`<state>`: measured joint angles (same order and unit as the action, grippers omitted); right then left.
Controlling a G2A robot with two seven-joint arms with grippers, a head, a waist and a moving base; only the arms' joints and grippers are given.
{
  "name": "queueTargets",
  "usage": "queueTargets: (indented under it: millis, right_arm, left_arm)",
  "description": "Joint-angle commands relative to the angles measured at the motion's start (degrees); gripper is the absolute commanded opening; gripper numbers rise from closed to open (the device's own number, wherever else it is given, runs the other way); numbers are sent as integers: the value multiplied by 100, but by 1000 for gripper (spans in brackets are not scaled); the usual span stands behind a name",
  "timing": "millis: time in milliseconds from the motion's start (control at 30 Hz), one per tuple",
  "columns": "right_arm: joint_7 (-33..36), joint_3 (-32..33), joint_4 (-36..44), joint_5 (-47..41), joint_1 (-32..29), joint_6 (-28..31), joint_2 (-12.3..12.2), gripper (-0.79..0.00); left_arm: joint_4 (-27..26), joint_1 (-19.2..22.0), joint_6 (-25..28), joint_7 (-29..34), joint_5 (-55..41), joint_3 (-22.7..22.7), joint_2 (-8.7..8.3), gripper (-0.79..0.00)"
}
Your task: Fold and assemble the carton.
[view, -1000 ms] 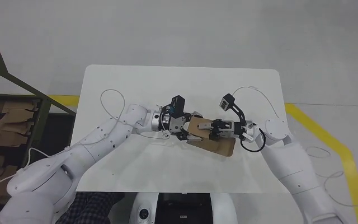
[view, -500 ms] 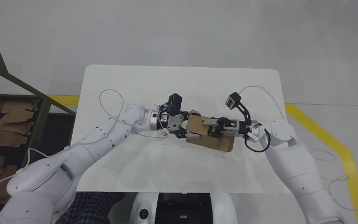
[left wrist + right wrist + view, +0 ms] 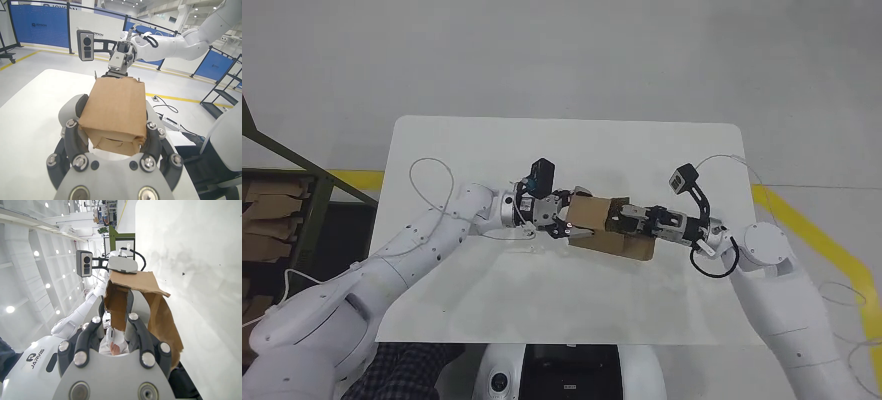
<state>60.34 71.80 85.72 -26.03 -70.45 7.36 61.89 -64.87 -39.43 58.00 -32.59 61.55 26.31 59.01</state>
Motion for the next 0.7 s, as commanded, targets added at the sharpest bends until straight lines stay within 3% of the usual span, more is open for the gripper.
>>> queueTargets:
  millis: [0,667]
  right_arm:
    - [-61,3,54,72,-37,-11,-6,-776]
    - [-714,-806,-1,366,340,160,175,-785]
  left_arm:
    - [-8,-15,0,-16,23,33,-6,-348]
    - [-161,-57,0,165,34,164,94,-323]
